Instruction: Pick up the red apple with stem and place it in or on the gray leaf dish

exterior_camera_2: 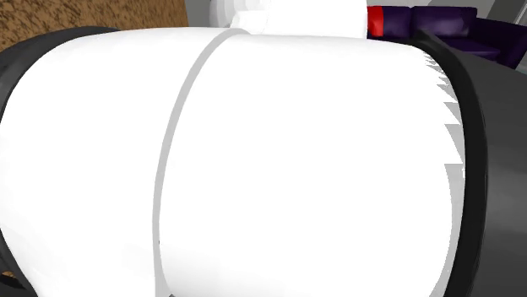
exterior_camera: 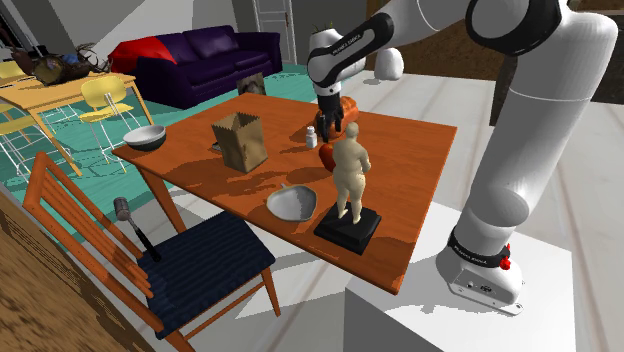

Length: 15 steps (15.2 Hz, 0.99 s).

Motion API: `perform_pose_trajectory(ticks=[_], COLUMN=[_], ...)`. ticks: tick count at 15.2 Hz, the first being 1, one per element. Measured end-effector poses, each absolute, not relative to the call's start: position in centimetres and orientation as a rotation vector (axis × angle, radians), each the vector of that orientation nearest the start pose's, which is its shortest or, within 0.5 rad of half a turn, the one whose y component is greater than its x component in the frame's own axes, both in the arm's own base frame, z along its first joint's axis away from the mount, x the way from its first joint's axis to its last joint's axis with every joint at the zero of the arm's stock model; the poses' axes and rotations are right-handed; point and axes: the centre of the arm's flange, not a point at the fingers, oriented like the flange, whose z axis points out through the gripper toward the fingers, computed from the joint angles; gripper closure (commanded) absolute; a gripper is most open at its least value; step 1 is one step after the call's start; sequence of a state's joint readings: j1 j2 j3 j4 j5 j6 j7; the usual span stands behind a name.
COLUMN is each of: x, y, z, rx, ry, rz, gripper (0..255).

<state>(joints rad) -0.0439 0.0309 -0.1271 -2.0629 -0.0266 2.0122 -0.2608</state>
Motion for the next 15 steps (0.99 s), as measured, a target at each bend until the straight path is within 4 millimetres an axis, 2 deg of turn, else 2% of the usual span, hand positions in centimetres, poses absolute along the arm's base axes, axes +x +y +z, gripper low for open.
perform_pose_trajectory(ticks=[3, 9, 10, 15], x=[53.5, 53.5, 53.5, 53.5], y=[-9.3, -9.4, -9.4, -9.4], z=[39.7, 39.4, 39.4, 39.4], rx=[-3.144, -3.144, -3.144, -3.144], ry=[-0.161, -0.161, -0.161, -0.16], rz=[0.135, 0.134, 0.134, 0.133], gripper=[0, 0, 255, 255])
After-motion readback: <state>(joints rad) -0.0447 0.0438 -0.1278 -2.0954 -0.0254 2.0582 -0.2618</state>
